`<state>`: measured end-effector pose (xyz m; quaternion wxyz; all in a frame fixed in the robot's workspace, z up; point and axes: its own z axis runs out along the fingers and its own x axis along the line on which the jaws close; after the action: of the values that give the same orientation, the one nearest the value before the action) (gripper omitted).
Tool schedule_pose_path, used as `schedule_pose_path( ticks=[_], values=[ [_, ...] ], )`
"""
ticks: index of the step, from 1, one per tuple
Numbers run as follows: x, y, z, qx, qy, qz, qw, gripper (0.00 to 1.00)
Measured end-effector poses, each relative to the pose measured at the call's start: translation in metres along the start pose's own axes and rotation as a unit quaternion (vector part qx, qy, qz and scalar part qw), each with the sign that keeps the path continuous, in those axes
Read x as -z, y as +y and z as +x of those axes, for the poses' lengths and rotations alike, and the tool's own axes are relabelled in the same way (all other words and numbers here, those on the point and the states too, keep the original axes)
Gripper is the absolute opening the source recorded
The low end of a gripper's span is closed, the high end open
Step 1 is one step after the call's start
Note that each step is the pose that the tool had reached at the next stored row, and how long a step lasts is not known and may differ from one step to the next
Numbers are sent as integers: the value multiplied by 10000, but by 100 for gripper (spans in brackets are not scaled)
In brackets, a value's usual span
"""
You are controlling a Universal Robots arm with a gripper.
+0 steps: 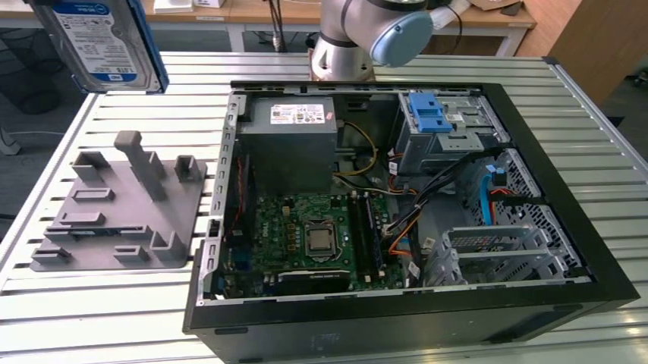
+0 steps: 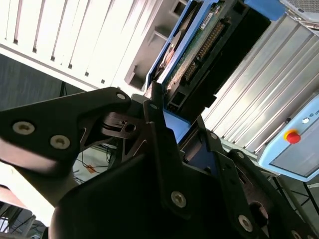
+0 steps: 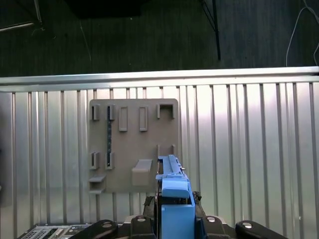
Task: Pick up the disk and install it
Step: 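Pick up the disk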
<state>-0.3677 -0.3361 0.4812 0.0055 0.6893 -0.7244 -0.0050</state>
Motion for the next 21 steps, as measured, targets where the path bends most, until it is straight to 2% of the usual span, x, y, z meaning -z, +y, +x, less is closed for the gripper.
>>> schedule_pose_path(
  ticks=[21],
  values=[
    [14,-952,-47,0,0,-1,10000,36]
  ],
)
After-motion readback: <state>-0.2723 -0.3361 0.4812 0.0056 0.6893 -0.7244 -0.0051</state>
